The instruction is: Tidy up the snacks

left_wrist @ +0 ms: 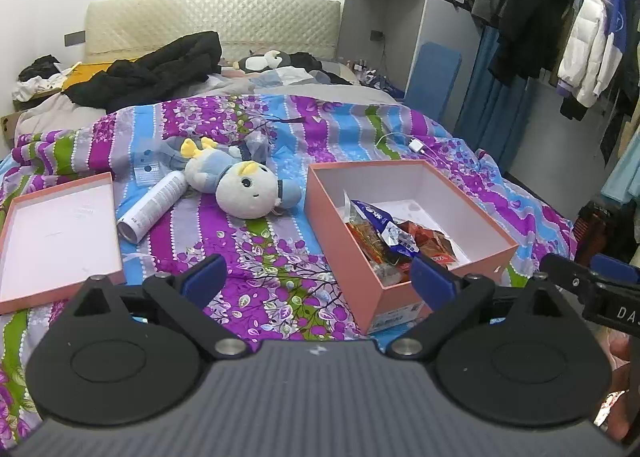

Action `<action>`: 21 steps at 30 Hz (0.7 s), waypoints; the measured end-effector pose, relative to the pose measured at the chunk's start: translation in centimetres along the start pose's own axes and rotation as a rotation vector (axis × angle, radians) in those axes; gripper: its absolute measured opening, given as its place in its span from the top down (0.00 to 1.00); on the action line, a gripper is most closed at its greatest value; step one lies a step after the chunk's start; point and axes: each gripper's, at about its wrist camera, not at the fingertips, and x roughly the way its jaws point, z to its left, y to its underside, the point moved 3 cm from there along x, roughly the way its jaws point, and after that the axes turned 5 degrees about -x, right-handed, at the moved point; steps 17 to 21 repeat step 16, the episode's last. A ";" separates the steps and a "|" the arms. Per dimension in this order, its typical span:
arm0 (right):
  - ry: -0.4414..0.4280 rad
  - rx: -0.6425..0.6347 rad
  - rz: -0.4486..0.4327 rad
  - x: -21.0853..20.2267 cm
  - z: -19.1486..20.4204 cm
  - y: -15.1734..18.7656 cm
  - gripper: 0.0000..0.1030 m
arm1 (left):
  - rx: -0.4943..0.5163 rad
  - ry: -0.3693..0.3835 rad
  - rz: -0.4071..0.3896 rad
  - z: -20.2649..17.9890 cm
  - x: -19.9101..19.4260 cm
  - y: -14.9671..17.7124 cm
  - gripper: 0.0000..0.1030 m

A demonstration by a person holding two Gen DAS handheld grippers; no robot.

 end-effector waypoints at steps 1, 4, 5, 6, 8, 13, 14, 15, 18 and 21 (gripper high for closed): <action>0.001 0.000 0.000 0.0 -0.1 0.0 0.00 | 0.001 0.001 0.002 0.0 0.0 0.0 0.03; 0.000 0.001 -0.001 0.0 0.0 0.0 0.00 | 0.000 0.004 -0.001 0.1 0.0 -0.1 0.02; 0.002 0.000 0.000 0.0 0.0 0.0 0.00 | 0.002 0.005 -0.002 0.0 0.0 -0.1 0.02; 0.000 0.002 0.000 0.0 0.0 0.0 0.00 | 0.005 0.004 -0.004 0.1 0.0 -0.1 0.02; 0.000 0.002 -0.001 0.0 0.0 0.0 0.00 | 0.008 0.000 -0.005 0.1 0.0 -0.1 0.02; -0.002 -0.002 0.000 0.0 -0.1 0.0 0.00 | 0.011 0.013 0.000 0.1 0.0 0.1 0.02; -0.002 -0.004 -0.001 -0.1 0.0 -0.1 0.00 | 0.011 0.010 0.001 0.2 0.0 0.1 0.02; 0.000 -0.002 -0.001 -0.1 0.0 -0.1 0.00 | 0.008 0.008 0.001 0.2 0.0 0.1 0.02; -0.002 0.000 0.000 -0.1 0.0 0.0 0.00 | 0.006 0.011 0.001 0.3 0.0 0.1 0.02; -0.002 0.000 0.000 -0.1 0.0 0.0 0.00 | 0.006 0.011 0.001 0.3 0.0 0.1 0.02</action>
